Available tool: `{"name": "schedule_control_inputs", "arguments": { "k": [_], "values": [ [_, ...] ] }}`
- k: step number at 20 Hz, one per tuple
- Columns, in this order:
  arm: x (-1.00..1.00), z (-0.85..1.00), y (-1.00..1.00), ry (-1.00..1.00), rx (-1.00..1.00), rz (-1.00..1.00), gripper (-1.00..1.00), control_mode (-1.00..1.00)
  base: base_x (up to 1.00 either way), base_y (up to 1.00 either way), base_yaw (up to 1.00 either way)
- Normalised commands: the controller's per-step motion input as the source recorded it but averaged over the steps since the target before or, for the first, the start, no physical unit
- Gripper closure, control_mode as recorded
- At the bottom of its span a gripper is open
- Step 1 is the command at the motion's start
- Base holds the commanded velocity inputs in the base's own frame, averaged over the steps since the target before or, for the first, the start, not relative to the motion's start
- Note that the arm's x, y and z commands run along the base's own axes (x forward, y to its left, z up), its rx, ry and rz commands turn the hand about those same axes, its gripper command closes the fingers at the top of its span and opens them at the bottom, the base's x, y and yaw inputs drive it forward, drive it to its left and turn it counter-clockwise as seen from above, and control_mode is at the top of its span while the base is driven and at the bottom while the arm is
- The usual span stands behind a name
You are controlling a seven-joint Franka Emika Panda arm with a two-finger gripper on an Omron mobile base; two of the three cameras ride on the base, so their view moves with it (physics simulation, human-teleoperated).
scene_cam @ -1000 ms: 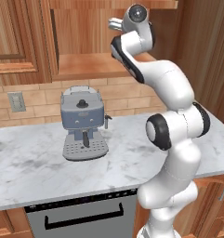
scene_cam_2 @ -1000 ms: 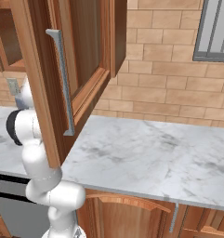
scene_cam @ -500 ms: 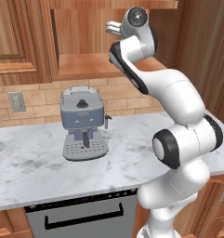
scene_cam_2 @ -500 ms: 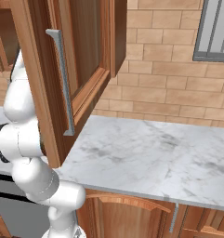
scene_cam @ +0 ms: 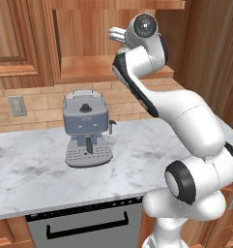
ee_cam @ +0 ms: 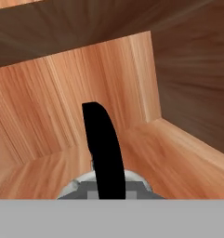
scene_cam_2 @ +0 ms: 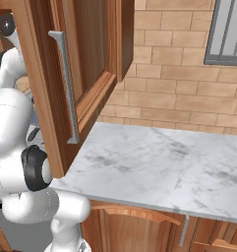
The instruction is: Open the cabinet, pick the kettle from the cabinet, and place it in the sink.
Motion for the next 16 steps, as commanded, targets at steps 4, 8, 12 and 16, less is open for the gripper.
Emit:
{"name": "schedule_control_inputs", "arguments": {
  "k": [4, 8, 12, 16],
  "values": [
    [-0.75, 0.00, 0.16, 0.00, 0.02, 0.00, 1.00, -1.00, 0.00, 0.00, 0.00],
    [-0.75, -0.06, 0.08, 0.00, 0.00, 0.00, 1.00, -1.00, 0.00, 0.00, 0.00],
    [-0.75, -0.12, 0.08, 0.00, 0.00, -0.03, 1.00, -1.00, 0.00, 0.00, 0.00],
    [-0.75, -0.15, 0.07, 0.00, 0.00, -0.04, 1.00, -1.00, 0.00, 0.00, 0.00]
  ]
}}
